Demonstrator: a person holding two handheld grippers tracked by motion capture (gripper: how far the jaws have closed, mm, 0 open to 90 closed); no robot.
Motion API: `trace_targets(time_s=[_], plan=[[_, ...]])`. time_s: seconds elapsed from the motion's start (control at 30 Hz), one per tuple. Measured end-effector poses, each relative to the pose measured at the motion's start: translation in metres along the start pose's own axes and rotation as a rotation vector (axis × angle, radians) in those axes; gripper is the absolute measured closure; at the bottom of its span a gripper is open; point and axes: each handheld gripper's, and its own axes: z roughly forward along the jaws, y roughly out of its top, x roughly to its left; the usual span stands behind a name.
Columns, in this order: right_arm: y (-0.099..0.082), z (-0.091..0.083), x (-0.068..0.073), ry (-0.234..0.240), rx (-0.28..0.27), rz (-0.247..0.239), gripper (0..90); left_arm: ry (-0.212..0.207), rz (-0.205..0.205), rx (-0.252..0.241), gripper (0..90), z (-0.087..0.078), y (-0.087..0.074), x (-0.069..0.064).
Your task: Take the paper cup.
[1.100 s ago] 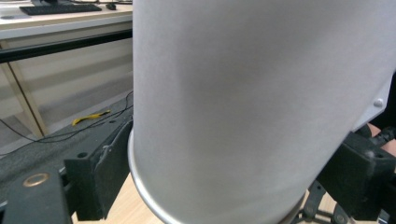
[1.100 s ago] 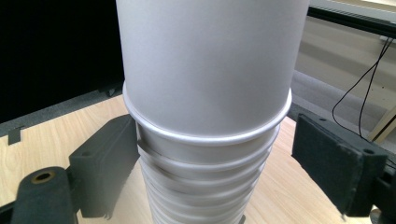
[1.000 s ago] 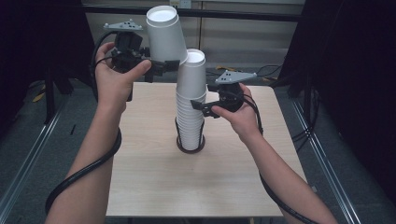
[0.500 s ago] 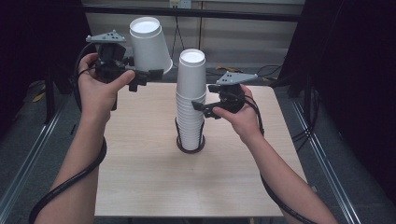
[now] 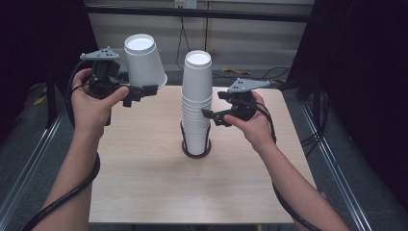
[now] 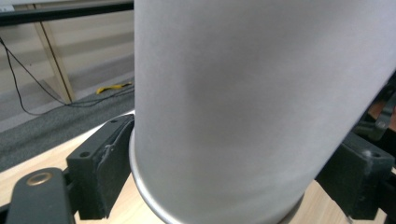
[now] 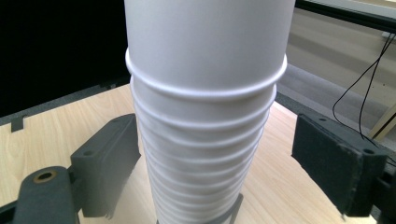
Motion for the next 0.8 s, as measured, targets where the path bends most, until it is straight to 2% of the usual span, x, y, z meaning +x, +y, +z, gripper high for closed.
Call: trace_targets(time_s=[0.3,0.33,0.47,0.57,0.67,0.8], plan=[[-0.014,-0.01,-0.001,0.021,0.005,-0.011,14.7,0.012,0.012,0.044,13.6,-0.003,-0.016,0.0],[-0.018,-0.011,-0.001,0.031,0.004,-0.013,14.8,0.013,0.022,0.062,13.6,-0.003,-0.019,0.0],[-0.026,-0.014,-0.001,0.031,0.011,-0.025,14.8,0.013,0.027,0.085,13.6,-0.003,-0.025,-0.001],[-0.032,-0.016,-0.002,0.036,0.01,-0.022,14.8,0.014,0.03,0.116,13.8,-0.001,-0.033,-0.002],[-0.038,-0.019,-0.003,0.047,0.007,-0.013,14.8,0.005,0.029,0.122,13.9,-0.001,-0.038,-0.003],[-0.043,-0.021,-0.005,0.045,0.008,-0.007,14.9,0.009,0.046,0.156,13.8,0.0,-0.046,-0.006]])
